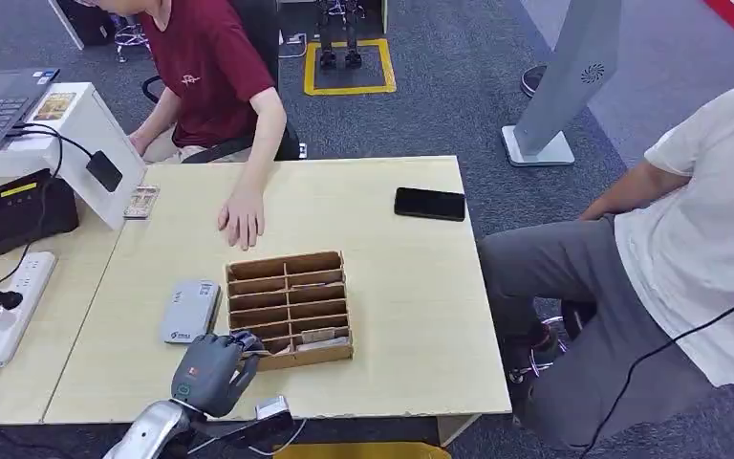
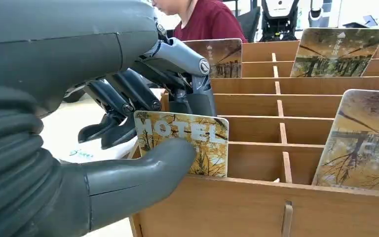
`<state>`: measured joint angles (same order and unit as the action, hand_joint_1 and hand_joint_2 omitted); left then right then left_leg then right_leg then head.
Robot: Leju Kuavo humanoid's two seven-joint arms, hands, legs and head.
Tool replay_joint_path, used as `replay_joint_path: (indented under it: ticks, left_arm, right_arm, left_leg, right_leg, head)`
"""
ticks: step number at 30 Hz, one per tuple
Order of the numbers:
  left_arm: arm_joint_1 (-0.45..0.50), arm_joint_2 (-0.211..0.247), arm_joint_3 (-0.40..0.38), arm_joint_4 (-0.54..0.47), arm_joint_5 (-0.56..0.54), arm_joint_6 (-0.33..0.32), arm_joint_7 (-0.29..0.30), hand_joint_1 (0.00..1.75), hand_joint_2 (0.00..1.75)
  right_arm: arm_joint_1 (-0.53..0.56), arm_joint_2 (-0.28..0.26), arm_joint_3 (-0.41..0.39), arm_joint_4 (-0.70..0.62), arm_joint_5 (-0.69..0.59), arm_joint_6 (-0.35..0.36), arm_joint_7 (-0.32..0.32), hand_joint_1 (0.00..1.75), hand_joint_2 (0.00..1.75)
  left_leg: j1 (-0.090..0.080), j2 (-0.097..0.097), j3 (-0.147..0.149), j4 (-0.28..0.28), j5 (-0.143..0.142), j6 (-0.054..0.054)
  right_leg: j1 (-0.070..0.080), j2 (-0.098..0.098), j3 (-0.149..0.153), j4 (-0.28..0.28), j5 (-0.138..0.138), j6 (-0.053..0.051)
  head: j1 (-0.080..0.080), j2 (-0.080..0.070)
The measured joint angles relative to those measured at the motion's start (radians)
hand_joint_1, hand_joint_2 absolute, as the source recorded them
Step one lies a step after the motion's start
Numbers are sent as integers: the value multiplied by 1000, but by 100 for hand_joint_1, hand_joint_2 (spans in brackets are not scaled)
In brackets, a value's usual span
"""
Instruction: Pass the card to the sensor for recognition and then transmit it.
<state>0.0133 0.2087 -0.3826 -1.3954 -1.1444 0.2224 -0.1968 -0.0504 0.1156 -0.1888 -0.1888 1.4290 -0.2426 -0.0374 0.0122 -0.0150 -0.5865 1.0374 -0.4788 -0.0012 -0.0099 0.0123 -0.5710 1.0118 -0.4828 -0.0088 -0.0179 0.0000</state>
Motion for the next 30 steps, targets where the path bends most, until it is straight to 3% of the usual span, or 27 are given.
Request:
replay_joint_path:
  ticks: [6, 9, 12, 15, 18, 24, 27, 30]
  left_arm:
    - [-1, 2, 11, -5, 93, -2, -47, 175, 175]
    - [-38, 38, 26, -72, 208, -37, -71, 175, 175]
    - [-153, 108, 62, -167, 365, -142, -71, 175, 175]
    - [-341, 187, 105, -251, 512, -290, -23, 175, 175]
    - [-455, 228, 143, -310, 537, -326, -10, 175, 175]
    - [-502, 258, 155, -359, 531, -315, 4, 175, 175]
    - [-587, 292, 162, -370, 580, -363, 62, 175, 175]
    - [-657, 327, 178, -372, 609, -401, 81, 175, 175]
  right_arm:
    - [0, 0, -1, 0, 5, 5, 0, 0, 175]
    - [0, 0, -7, 0, 17, 5, -3, 0, 175]
    - [-3, 0, -16, -1, 23, 5, -5, 0, 175]
    - [-8, 0, -20, -1, 37, 13, -4, 0, 175]
    - [-11, 0, -26, -1, 39, 13, -4, 0, 175]
    - [-13, 0, -34, -1, 40, 17, -3, 0, 175]
    - [-13, 0, -42, -1, 43, 19, -3, 0, 175]
    - [-13, 0, -43, -1, 52, 20, -3, 0, 175]
  left_leg:
    - [0, 0, 0, 0, 0, 0]
    - [1, -1, -1, 1, 2, 0]
    - [1, -3, -2, 0, 4, -2]
    - [3, -3, -4, 0, 6, -4]
    - [2, -1, -2, 0, 7, -4]
    - [3, -1, -3, 0, 7, -4]
    - [3, -1, -4, 0, 7, -4]
    - [3, 0, -3, 0, 7, -4]
  right_leg:
    - [0, 0, 0, 0, 0, 0]
    - [0, 0, -1, 0, 1, -1]
    - [1, -2, -2, 1, 2, -2]
    - [3, -3, -3, 1, 5, -4]
    - [3, 0, -2, 2, 6, -4]
    - [3, 0, -4, 1, 6, -4]
    - [3, -1, -5, 1, 6, -4]
    - [3, 0, -5, 1, 6, -4]
  head:
    - [0, 0]
    - [0, 0]
    - [0, 0]
    - [0, 0]
    - [0, 0]
    - [0, 0]
    - [0, 0]
    - [0, 0]
